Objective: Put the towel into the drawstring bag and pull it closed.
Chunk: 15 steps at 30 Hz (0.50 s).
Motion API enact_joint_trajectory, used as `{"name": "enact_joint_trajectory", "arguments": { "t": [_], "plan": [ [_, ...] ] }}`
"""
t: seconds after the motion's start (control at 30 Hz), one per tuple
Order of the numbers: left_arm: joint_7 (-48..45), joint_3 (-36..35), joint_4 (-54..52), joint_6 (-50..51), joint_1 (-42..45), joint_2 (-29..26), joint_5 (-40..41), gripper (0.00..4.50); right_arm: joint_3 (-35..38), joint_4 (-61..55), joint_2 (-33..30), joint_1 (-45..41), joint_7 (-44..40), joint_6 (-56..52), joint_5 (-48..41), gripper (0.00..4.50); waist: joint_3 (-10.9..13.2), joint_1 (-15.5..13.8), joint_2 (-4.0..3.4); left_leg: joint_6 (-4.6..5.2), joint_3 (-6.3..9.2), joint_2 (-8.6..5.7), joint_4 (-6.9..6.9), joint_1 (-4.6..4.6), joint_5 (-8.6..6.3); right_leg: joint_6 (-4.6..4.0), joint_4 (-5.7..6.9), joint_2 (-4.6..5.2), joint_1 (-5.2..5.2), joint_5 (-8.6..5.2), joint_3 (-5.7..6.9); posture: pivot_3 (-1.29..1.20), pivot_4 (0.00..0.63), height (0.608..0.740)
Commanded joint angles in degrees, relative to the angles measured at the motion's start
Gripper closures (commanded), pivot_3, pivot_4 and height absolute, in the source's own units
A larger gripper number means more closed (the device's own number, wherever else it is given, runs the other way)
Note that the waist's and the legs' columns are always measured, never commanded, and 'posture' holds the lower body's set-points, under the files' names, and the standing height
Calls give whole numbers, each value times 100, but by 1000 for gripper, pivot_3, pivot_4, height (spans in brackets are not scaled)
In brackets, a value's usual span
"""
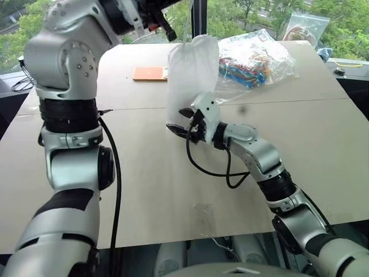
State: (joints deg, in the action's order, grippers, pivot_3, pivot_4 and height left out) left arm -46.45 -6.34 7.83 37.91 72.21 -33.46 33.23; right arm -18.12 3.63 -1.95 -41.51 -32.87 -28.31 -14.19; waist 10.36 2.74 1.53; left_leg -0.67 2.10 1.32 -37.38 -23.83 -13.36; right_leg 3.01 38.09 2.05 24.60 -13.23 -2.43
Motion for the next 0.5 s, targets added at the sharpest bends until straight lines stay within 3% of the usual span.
{"name": "enact_joint_trajectory", "arguments": {
  "t": [0.03,0.1,0.23,0.33,0.5],
  "plan": [
    [81,-446,-638,977,-145,-157,806,4500,26,-43,85,18,-114,249,5,1378,0,-1,0,0,0,0,0,-1,0,0,0,0,0,0,0,0,150,734],
    [172,-714,-1215,1925,-649,-288,1551,4500,60,-276,-27,234,-243,182,-84,1378,-3,17,-4,0,-2,0,0,0,0,0,1,1,0,0,-5,0,150,734],
    [899,-1242,-2513,3239,-1890,-249,3327,4500,758,-1679,-778,916,-750,-643,-1096,1378,-2,-12,-2,0,8,1,3,-6,0,1,-3,9,-1,-1,5,0,150,734],
    [1697,-1348,-2988,3449,-2622,-33,4231,4500,1494,-2479,-1505,1393,-936,-1207,-1862,1378,-1,-88,0,0,15,-5,-12,-17,-1,2,-4,21,-3,0,15,0,150,734],
    [2843,-998,-3289,3143,-3380,340,5453,4500,2358,-2179,-2308,1451,-387,-1115,-1552,1378,-2,-66,-2,1,18,-6,-11,34,-1,2,-3,12,-47,0,13,0,150,734]
  ]
}}
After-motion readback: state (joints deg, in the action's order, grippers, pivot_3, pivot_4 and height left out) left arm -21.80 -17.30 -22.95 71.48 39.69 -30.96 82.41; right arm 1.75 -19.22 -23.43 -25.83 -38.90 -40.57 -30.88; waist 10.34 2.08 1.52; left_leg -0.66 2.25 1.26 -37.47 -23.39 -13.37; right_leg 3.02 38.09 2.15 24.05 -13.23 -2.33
